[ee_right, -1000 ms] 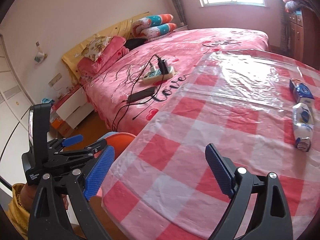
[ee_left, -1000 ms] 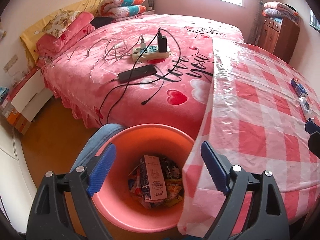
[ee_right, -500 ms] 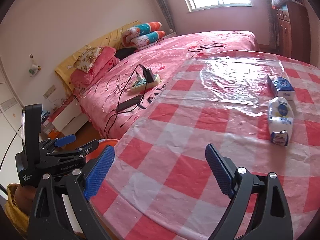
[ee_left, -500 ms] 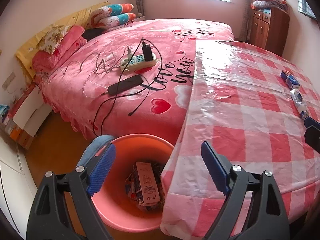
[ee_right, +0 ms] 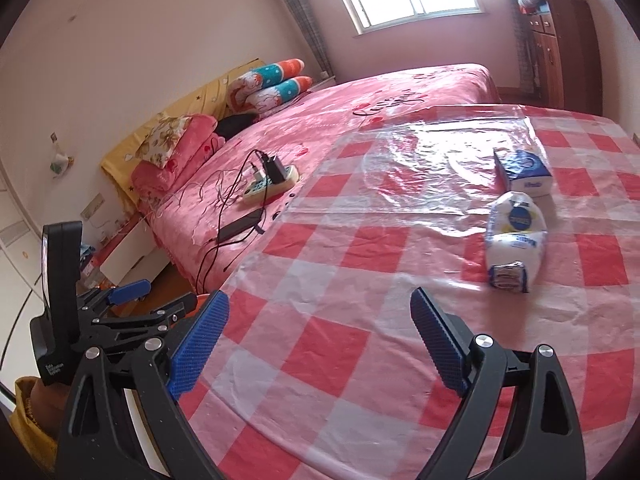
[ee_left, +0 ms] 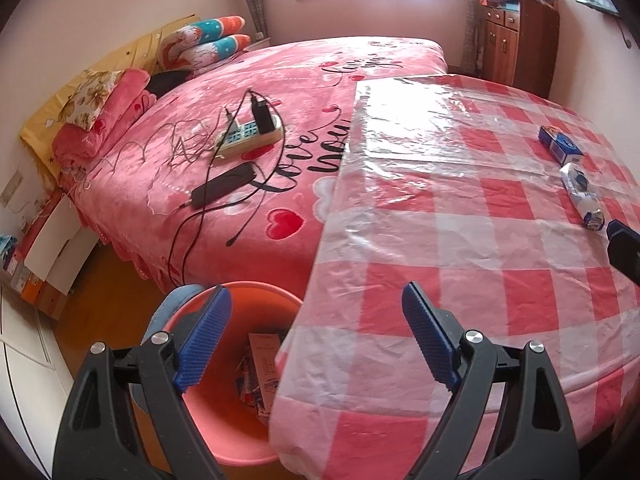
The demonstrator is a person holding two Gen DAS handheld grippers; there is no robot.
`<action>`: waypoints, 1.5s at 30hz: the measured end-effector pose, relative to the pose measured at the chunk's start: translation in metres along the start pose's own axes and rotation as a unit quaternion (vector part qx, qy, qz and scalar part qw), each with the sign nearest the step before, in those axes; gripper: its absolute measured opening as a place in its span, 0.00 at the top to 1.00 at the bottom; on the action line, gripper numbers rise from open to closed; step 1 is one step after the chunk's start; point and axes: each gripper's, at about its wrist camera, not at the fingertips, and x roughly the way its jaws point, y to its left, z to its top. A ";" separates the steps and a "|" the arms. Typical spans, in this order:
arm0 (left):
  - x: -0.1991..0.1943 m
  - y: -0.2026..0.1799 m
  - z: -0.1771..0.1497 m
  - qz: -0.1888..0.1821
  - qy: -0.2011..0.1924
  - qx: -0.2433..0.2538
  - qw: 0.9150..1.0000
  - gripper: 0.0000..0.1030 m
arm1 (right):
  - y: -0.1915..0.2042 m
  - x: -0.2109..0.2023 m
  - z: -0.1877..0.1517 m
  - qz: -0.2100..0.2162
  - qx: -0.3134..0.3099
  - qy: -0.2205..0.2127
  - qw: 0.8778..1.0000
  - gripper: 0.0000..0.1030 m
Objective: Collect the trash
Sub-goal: 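Bring both open tools back over the table, then grasp the white Magic yogurt bag with the right tool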
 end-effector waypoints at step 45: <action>0.007 -0.138 0.016 -0.062 0.011 0.109 0.992 0.15 | -0.145 -0.012 0.017 -0.062 0.123 0.014 0.990 0.12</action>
